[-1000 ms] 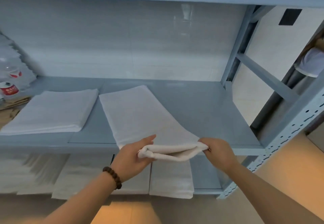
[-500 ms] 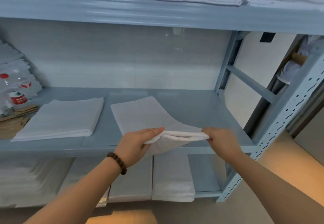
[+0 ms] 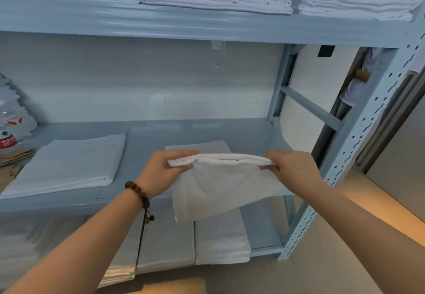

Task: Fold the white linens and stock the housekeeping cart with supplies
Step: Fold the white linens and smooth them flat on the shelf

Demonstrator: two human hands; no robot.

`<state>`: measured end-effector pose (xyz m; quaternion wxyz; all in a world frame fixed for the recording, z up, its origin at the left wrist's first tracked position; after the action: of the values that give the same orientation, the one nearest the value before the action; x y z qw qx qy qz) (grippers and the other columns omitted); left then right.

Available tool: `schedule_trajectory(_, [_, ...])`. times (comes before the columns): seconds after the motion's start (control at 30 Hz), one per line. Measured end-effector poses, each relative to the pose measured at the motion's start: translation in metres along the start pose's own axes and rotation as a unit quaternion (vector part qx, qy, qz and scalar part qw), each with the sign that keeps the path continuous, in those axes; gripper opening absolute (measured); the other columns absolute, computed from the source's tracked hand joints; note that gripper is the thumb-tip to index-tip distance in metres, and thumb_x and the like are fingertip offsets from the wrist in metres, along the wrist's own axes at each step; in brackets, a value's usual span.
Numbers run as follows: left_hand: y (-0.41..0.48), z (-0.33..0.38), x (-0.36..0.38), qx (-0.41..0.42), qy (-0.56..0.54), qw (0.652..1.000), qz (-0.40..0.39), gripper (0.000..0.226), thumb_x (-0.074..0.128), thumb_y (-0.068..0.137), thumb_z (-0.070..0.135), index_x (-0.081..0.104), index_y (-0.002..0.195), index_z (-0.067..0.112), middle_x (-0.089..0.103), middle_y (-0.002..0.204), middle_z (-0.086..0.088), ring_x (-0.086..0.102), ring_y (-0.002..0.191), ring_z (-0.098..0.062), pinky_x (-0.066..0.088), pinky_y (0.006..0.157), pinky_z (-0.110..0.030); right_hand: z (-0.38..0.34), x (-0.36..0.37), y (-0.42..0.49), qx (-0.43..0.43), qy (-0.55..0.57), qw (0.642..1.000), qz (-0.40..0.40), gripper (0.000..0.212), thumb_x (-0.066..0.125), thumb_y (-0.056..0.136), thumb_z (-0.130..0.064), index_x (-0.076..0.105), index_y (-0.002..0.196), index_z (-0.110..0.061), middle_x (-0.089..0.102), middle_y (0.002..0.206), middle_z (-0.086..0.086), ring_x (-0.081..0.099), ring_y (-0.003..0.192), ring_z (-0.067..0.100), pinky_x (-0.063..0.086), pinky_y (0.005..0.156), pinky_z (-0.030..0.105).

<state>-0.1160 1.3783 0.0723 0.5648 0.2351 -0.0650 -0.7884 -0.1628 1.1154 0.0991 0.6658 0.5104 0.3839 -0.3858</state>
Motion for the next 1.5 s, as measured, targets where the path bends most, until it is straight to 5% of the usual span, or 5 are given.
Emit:
schedule_trajectory(0.4, [0.074,-0.03,-0.07,-0.009,0.056,0.992,0.111,0.023,0.071,0.084,0.007,0.065,0.095,0.026,0.067,0.093,0.016,0.061,0.08,0.007,0.046,0.065,-0.008,-0.016,0.019,0.118,-0.037,0.08,0.993,0.083,0.026,0.063,0.091,-0.031,0.056,0.093,-0.006,0.06,0.066,0.008,0.042,0.051,0.022,0.025,0.049,0.028])
schedule_trajectory(0.7, [0.187,-0.151,-0.087,-0.117,0.092,0.978,0.147,0.011,0.074,0.083,0.021,0.063,0.08,0.021,0.065,0.068,0.013,0.057,0.058,0.003,0.043,0.05,-0.013,0.006,0.154,0.237,-0.07,0.082,0.994,-0.03,0.026,0.035,0.102,-0.036,0.048,0.114,-0.016,0.064,0.098,0.004,0.062,0.081,0.03,0.035,0.059,0.032])
schedule_trajectory(1.1, [0.22,-0.311,-0.086,-0.226,0.196,0.945,0.135,0.018,0.062,0.091,0.021,0.048,0.08,0.02,0.054,0.076,0.001,0.05,0.07,-0.015,0.035,0.055,-0.024,-0.026,0.327,0.299,-0.07,0.088,0.981,-0.157,0.024,0.034,0.103,-0.03,0.048,0.117,-0.017,0.062,0.115,0.004,0.058,0.107,0.025,0.04,0.085,0.034])
schedule_trajectory(1.27, [0.228,-0.371,-0.072,-0.233,0.243,0.934,0.121,0.012,0.06,0.091,0.022,0.05,0.093,0.015,0.055,0.081,0.002,0.051,0.075,-0.017,0.032,0.057,-0.023,-0.03,0.404,0.294,-0.027,0.081,0.978,-0.191,0.033,0.032,0.102,-0.029,0.042,0.132,-0.02,0.049,0.135,0.0,0.041,0.13,0.018,0.016,0.113,0.043])
schedule_trajectory(1.5, [0.22,-0.421,-0.053,-0.248,0.296,0.917,0.095,0.01,0.055,0.094,0.025,0.047,0.095,0.02,0.052,0.087,0.006,0.05,0.082,-0.018,0.032,0.066,-0.027,-0.028,0.434,0.273,0.027,0.083,0.986,-0.145,0.036,0.032,0.1,-0.033,0.04,0.133,-0.021,0.046,0.136,-0.003,0.031,0.137,0.015,-0.002,0.116,0.051])
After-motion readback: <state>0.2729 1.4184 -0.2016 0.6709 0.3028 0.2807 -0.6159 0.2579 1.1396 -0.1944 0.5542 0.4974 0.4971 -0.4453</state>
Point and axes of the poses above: each hand's wrist, its own y-axis towards the middle knuckle, its own x-axis out of the palm, z = x × y, the point moved 10 cm from there along y, towards the middle knuckle
